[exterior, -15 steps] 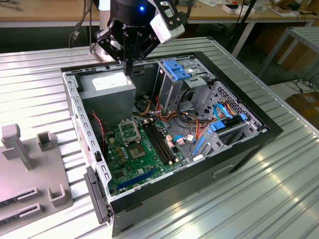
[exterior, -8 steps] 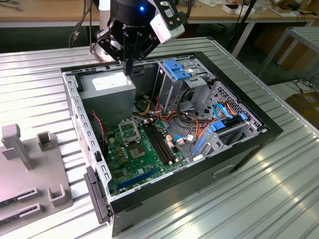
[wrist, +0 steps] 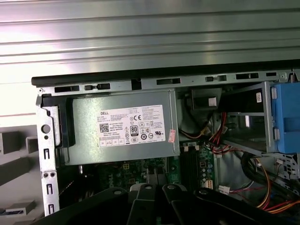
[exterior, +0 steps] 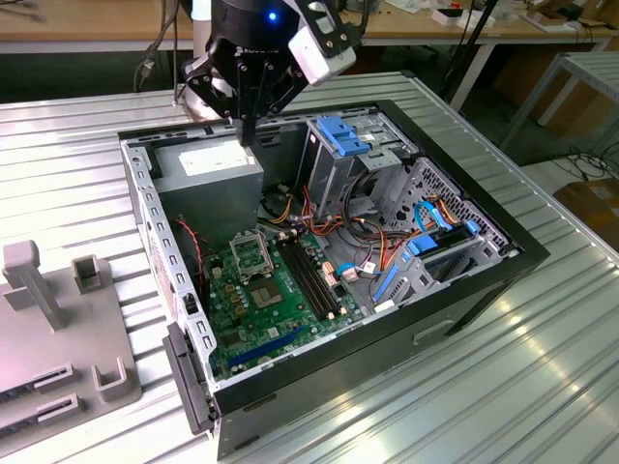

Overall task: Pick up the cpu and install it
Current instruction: 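Reach for the cpu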

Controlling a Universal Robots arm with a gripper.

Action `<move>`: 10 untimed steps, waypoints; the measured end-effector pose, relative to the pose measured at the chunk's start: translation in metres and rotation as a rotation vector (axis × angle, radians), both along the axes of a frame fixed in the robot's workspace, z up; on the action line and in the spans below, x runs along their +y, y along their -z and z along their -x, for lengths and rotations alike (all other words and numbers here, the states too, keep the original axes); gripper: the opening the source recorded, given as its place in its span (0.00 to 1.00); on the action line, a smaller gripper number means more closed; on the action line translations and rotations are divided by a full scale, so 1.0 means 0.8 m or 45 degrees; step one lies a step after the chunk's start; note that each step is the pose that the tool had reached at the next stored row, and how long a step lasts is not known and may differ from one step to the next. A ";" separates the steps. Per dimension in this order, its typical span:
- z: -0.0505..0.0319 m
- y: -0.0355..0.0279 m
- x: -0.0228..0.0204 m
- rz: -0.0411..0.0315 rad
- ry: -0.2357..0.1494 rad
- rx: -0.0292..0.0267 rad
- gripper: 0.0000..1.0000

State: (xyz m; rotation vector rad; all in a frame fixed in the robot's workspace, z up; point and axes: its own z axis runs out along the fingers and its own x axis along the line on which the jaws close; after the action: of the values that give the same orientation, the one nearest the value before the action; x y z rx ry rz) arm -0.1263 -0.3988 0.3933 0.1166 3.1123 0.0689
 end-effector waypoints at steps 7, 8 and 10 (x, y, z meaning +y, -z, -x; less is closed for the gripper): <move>0.023 0.0001 0.0000 0.0000 0.000 -0.0014 0.11; 0.025 0.0002 0.0000 0.0000 0.000 -0.0014 0.11; 0.028 0.0002 0.0000 0.0000 0.000 -0.0014 0.11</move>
State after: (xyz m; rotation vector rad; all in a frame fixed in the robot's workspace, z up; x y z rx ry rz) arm -0.1487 -0.3989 0.3931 0.1164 3.1112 0.0690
